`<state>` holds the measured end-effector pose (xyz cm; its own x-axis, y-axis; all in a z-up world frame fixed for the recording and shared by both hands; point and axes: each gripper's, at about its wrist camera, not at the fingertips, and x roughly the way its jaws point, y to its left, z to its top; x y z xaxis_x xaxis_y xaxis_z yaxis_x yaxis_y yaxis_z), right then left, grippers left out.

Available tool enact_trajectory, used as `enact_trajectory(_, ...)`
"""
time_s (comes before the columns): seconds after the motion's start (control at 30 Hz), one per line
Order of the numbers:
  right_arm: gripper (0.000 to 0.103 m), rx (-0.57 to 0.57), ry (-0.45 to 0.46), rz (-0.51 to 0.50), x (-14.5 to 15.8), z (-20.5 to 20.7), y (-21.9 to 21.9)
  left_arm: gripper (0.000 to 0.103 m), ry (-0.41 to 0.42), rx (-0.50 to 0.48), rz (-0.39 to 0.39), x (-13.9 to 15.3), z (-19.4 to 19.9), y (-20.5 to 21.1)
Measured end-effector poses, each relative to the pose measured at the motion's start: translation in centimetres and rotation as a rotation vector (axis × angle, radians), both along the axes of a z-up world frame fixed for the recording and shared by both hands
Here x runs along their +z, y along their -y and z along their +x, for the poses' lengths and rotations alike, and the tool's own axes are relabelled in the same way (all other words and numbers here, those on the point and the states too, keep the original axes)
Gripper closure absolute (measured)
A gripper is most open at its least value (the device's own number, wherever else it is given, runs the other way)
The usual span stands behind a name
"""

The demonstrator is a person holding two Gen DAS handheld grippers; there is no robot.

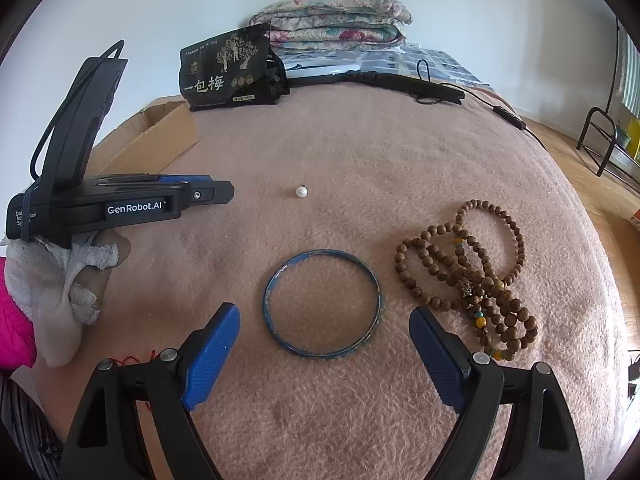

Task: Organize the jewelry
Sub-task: 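Move the left tool to a loose pearl earring while the right tool approaches the blue bangle, then close the left tool on the pearl earring while the right tool grasps the blue bangle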

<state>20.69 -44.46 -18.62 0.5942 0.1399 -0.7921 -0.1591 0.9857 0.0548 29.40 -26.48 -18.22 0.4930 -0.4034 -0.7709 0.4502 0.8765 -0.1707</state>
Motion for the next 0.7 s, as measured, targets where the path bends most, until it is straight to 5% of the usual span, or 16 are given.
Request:
enact_trajectory(0.43, 0.015, 0.014, -0.047, -0.057, -1.5, 1.8, -1.4, 0.092, 0.011, -0.005, 0.023, -0.4, 0.0, 0.4)
enact_trajectory(0.57, 0.029, 0.005, -0.048, -0.058, -1.4, 1.9, -1.4, 0.094, 0.012, -0.006, 0.023, -0.4, 0.1, 0.4)
enact_trajectory(0.7, 0.03, -0.004, -0.048, -0.034, -1.4, 1.9, -1.0, 0.094, 0.011, -0.006, 0.022, -0.4, 0.1, 0.4)
